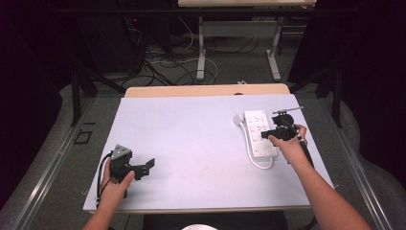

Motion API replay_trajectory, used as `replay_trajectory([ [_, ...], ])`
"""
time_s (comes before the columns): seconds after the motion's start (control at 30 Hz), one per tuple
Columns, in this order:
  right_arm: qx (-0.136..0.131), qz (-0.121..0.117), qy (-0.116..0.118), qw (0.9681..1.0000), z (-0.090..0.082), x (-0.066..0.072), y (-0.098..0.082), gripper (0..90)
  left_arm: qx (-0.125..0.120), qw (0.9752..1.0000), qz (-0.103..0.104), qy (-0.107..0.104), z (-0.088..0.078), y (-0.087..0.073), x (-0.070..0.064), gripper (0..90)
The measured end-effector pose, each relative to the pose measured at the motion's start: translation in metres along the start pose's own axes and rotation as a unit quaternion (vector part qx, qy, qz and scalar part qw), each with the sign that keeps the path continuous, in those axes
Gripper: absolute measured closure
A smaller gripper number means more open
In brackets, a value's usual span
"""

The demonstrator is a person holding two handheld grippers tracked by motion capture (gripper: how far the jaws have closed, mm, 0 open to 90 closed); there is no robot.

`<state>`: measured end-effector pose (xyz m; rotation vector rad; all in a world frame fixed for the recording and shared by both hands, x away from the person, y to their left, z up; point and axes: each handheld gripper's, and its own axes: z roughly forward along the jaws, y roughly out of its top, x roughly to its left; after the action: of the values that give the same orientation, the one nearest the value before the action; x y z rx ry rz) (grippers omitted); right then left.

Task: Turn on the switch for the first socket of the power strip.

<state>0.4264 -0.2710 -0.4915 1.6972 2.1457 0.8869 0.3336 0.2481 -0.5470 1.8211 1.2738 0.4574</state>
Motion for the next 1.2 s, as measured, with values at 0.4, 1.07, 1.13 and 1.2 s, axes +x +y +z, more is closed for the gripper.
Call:
replay_trajectory([
  [0.4,0.003,0.01,-0.001,0.9999,0.012,0.005,0.006,73.1,0.0,1.0,0.001,0.0,0.0,0.0,0.0,0.4],
  [1.07,0.004,0.007,0.001,1.0,0.031,0.013,0.007,87.6,-0.006,1.0,0.002,0.002,0.001,-0.001,0.0,0.4],
  [1.13,0.004,0.005,0.002,1.0,0.034,0.013,0.006,88.6,-0.006,1.0,0.002,0.002,0.001,-0.001,0.0,0.4],
  [1.2,0.004,0.008,0.003,1.0,0.035,0.014,0.006,88.9,-0.006,1.0,0.003,0.002,0.001,-0.001,0.0,0.4],
])
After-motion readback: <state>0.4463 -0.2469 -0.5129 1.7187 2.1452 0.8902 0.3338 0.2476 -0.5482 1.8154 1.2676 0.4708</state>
